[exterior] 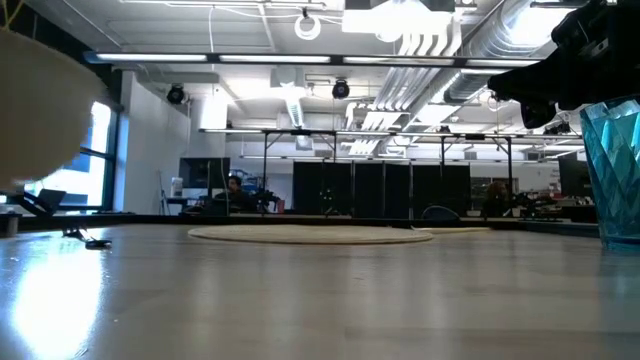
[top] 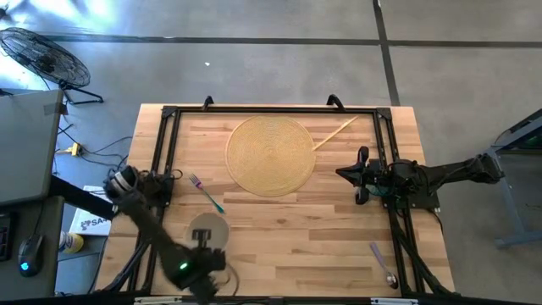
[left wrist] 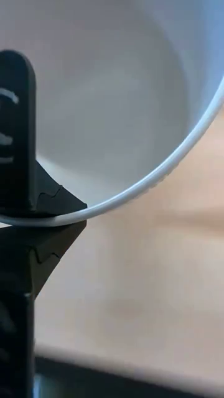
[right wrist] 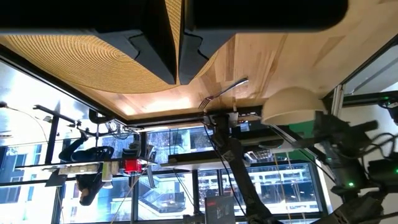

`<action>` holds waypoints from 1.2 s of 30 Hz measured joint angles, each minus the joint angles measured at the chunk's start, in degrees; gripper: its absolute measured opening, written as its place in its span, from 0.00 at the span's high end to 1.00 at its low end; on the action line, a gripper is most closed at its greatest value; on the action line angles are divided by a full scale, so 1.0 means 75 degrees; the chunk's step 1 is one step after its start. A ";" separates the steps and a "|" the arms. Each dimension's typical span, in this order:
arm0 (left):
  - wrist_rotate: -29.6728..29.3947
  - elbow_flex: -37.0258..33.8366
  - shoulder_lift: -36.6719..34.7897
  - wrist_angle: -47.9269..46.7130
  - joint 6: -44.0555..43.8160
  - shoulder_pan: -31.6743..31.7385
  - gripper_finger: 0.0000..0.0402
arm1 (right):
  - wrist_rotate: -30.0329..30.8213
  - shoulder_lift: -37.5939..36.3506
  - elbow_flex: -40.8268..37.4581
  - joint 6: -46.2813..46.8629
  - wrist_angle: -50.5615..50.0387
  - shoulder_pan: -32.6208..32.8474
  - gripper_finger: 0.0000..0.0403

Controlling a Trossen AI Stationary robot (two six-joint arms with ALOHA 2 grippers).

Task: Pick & Place Utensil
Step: Put the white bowl on the brown mat

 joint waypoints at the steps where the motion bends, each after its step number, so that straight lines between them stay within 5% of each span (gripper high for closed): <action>1: -0.0048 0.0000 0.0000 -0.0085 0.0307 0.0235 0.99 | 0.0001 0.0000 0.0000 -0.0001 0.0000 -0.0001 0.97; 10: -0.1119 0.0000 0.0000 -0.0145 0.4437 0.2566 0.99 | 0.0000 0.0000 0.0000 -0.0001 0.0000 -0.0001 0.97; 18: -0.0755 0.0000 0.0000 0.0746 0.8010 0.4771 0.99 | 0.0001 0.0000 0.0003 -0.0001 0.0002 -0.0001 0.97; 23: -0.0451 0.0000 0.0000 0.0912 0.8600 0.6538 0.99 | -0.0001 0.0000 0.0000 -0.0001 0.0000 -0.0001 0.97; 29: 0.0845 -0.0003 0.0000 0.2057 0.8580 0.8230 0.99 | 0.0001 0.0000 0.0000 0.0000 0.0001 0.0001 0.97; 36: 0.1621 -0.0003 -0.0001 0.3231 0.8939 0.8426 0.99 | 0.0001 0.0003 0.0003 -0.0001 -0.0001 -0.0001 0.97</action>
